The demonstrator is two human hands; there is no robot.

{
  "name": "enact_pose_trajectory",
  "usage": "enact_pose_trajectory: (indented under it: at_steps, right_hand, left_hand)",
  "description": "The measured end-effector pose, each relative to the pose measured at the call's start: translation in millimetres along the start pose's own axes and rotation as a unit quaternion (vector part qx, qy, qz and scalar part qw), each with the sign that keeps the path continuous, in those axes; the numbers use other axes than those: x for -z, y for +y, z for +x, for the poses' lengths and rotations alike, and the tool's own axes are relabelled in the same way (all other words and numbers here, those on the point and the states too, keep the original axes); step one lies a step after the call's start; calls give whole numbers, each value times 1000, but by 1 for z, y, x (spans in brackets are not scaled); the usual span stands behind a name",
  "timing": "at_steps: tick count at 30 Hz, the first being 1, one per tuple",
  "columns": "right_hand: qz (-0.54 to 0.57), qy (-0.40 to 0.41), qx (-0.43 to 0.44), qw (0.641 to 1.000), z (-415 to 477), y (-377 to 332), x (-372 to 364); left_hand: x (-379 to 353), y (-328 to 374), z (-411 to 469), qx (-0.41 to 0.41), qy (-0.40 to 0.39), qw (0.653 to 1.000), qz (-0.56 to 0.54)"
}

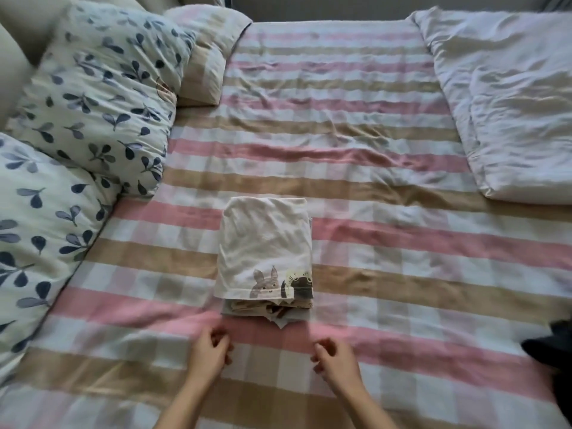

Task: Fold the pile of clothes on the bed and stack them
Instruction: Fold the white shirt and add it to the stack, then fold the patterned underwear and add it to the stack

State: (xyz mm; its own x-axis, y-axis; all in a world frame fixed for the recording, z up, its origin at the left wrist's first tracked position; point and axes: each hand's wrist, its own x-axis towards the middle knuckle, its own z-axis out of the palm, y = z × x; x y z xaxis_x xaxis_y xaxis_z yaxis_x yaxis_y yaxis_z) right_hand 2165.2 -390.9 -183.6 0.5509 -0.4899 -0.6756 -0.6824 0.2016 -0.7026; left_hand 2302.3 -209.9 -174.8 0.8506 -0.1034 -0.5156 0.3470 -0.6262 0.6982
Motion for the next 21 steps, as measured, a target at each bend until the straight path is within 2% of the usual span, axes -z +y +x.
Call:
enact_pose_trajectory:
  at_steps: [2,6,11,16,21]
  right_hand:
    - [-4,0,-18,1000,-21,14,12]
    - [14,7,0,1000,-62,24,50]
    - [21,31,43,998,-122,31,133]
    - [37,74,61,995,-179,70,254]
    - [49,152,48,986,-229,132,394]
  left_hand:
    - [-5,-5,-28,2,-30,999,11]
    - [-22,16,-90,-39,-99,994,37]
    - [-70,69,-187,-98,-128,986,38]
    - [-160,112,-295,-97,-173,980,-31]
    - [-284,135,-390,-107,-237,965,-14]
